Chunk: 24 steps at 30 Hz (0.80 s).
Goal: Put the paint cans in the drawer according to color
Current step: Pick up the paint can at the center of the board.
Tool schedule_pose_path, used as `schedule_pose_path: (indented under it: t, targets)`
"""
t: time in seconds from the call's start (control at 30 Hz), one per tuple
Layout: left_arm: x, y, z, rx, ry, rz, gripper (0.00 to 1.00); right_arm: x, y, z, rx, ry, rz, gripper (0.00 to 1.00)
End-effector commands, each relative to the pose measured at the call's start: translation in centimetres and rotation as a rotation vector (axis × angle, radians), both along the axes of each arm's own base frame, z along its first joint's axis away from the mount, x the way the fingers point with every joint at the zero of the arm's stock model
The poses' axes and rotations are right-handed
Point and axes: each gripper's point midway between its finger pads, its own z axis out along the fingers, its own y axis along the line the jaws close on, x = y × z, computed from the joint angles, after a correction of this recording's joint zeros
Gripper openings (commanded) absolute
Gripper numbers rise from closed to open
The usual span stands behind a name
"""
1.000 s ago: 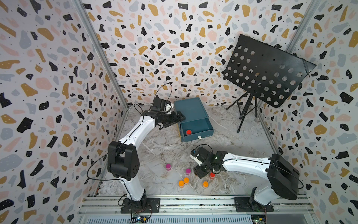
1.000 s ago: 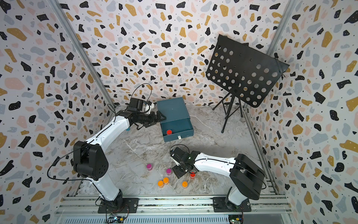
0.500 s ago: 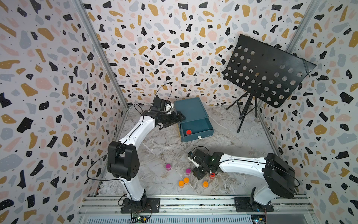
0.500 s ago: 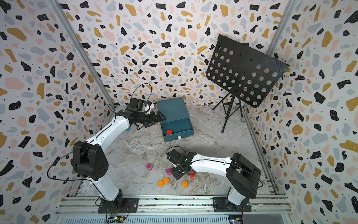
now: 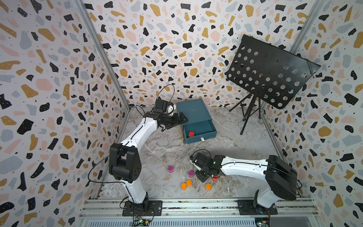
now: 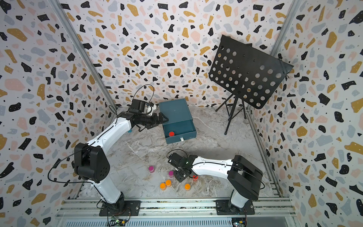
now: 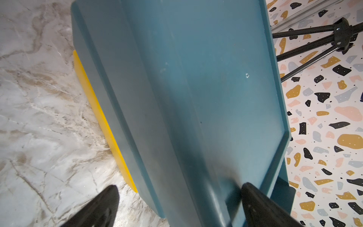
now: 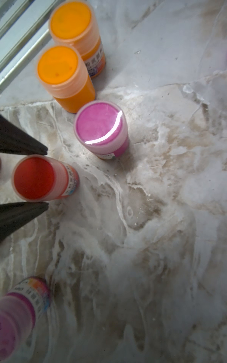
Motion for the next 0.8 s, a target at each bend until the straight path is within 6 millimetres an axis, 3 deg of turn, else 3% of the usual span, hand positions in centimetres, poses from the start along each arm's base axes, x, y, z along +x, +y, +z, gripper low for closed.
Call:
schedule_pose_path:
  t: [0.0,0.17,0.37,0.53,0.77]
  targets:
    - [-1.1,0.5,-1.1,0.045,0.027,-0.006,1.0,0.4,0.3,1.3,0.004,-0.024,0.0,0.36]
    - [-1.1,0.6,-1.2,0.047,0.029,-0.004,1.0,0.7,0.2,2.7,0.021,-0.058,-0.008,0.26]
    - [-1.2,0.6,-1.1,0.049,0.027,-0.004,1.0,1.5,0.0,5.7,0.029,-0.106,-0.033,0.22]
    - [-1.2,0.7,-1.3,0.056,0.029,-0.003,1.0,1.9,0.4,8.8,0.097,-0.155,-0.03,0.19]
    - [-1.3,0.7,-1.2,0.057,0.026,-0.003,1.0,2.9,0.5,14.9,0.202,-0.247,-0.026,0.19]
